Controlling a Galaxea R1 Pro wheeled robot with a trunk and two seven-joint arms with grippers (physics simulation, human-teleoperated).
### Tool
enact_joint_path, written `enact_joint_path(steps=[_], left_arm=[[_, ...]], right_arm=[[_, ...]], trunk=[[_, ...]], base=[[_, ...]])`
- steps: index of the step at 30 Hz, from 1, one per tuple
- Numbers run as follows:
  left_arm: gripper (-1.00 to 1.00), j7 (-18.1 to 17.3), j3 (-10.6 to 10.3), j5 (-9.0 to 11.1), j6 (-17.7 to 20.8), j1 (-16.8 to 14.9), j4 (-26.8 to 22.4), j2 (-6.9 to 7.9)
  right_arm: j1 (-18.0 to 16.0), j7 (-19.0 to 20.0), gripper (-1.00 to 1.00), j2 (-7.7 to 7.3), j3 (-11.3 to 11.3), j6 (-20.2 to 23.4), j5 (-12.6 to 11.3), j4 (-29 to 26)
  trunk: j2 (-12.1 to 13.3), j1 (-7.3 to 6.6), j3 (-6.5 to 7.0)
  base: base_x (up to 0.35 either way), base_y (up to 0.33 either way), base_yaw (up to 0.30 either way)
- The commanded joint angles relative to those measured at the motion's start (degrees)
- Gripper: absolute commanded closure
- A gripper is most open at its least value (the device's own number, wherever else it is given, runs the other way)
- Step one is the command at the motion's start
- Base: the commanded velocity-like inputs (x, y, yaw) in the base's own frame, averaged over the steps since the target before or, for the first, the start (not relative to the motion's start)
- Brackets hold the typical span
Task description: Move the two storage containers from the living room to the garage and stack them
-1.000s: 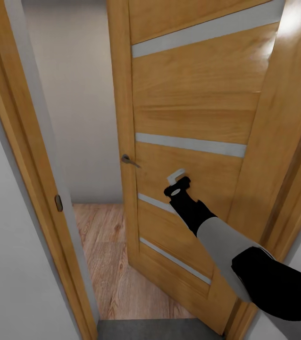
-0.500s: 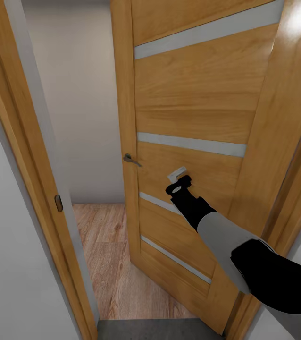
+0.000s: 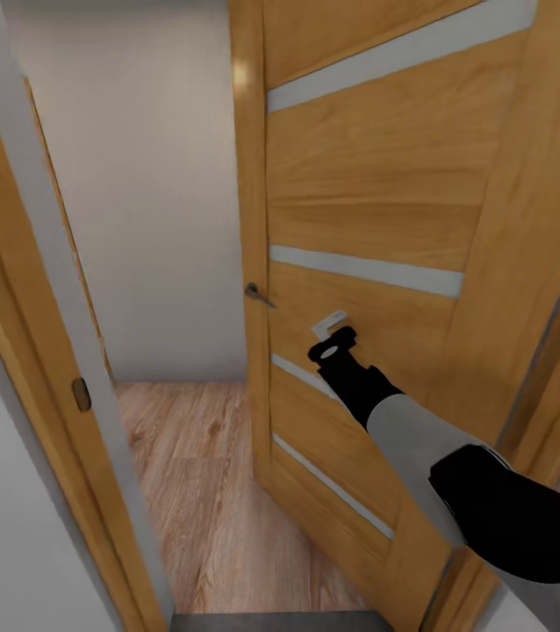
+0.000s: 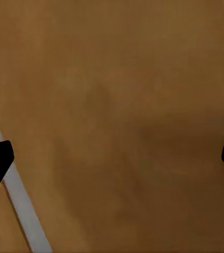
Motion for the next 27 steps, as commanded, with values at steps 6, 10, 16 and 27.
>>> enact_joint_path(steps=[6,10,16,27], left_arm=[[-1.0,0.03,0.31,0.16,-0.22,0.0,-0.04,-0.04],[-1.0,0.03,0.31,0.17,-0.33,0.0,-0.03,-0.04],[-1.0,0.03,0.31,0.17,-0.38,0.0,-0.04,-0.04],[-1.0,0.03,0.31,0.18,-0.42,0.0,-0.04,-0.04]], right_arm=[[-0.07,-0.31,-1.0,0.0,0.37,0.55,1.17,-0.09],[-0.07,-0.31,-1.0,0.0,0.37,0.52,1.17,-0.09],[-0.07,-0.31,-1.0,0.0,0.44,0.51,1.17,-0.09],[-0.07,-0.31,-1.0,0.0,0.45,0.51,1.17,-0.09]], trunk=[[-0.02,0.03,-0.05],[-0.02,0.03,-0.05],[-0.02,0.03,-0.05],[-0.02,0.03,-0.05]], base=[[0.295,-0.101,0.0],[0.299,-0.095,0.0],[0.3,-0.056,0.0],[0.158,-0.004,0.0]])
